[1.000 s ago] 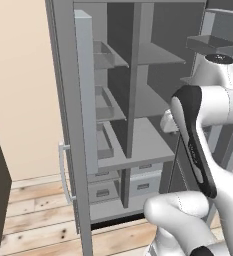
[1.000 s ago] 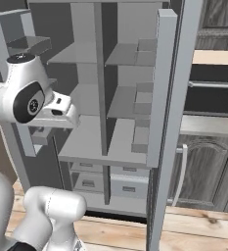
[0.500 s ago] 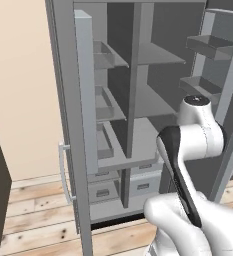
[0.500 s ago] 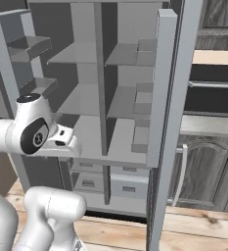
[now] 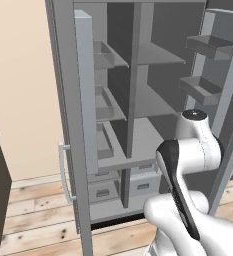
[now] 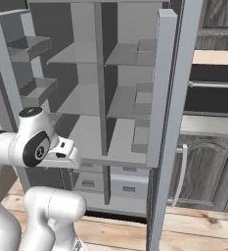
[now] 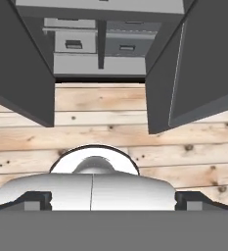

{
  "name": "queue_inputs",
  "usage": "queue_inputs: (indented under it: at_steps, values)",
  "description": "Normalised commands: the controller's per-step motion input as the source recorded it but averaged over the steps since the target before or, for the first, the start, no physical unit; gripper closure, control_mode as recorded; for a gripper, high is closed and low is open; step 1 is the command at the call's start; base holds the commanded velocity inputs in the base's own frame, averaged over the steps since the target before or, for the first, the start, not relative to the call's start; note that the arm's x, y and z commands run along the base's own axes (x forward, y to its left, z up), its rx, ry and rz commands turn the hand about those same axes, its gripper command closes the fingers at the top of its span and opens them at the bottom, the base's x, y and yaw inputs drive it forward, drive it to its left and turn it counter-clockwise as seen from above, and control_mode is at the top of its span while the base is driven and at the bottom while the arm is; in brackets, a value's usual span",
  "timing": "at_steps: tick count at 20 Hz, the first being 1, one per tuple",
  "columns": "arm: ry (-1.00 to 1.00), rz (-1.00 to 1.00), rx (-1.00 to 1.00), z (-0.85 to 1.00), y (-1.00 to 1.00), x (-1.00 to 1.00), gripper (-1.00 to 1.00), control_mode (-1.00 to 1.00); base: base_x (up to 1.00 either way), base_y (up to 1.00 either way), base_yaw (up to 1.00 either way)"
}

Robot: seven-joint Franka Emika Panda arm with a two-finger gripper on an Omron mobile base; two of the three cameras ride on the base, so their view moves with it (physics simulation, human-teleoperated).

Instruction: Place one of the steaks on the plate and the other in the bowl. Then place the bowl in the fridge.

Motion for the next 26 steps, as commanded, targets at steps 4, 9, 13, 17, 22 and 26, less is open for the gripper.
queue_inputs:
  at_steps: [4,9,13,17,22,26]
  values:
    - [0.00,0.00,0.00,-0.02,0.04,-0.01,-1.00,1.00,-0.05,0.06,-0.01]
    - [0.00,0.00,0.00,0.00,0.00,0.00,-1.00,1.00,-0.44,0.58,-0.44]
    - [0.00,0.00,0.00,0.00,0.00,0.00,-1.00,1.00,-0.63,0.17,-0.76]
    - [0.00,0.00,0.00,0.00,0.00,0.00,-1.00,1.00,-0.59,-0.04,-0.75]
    - [0.00,0.00,0.00,0.00,0.00,0.00,-1.00,1.00,-0.10,-0.11,-0.91]
    - [0.00,0.00,0.00,0.00,0.00,0.00,-1.00,1.00,0.00,-0.19,-0.93]
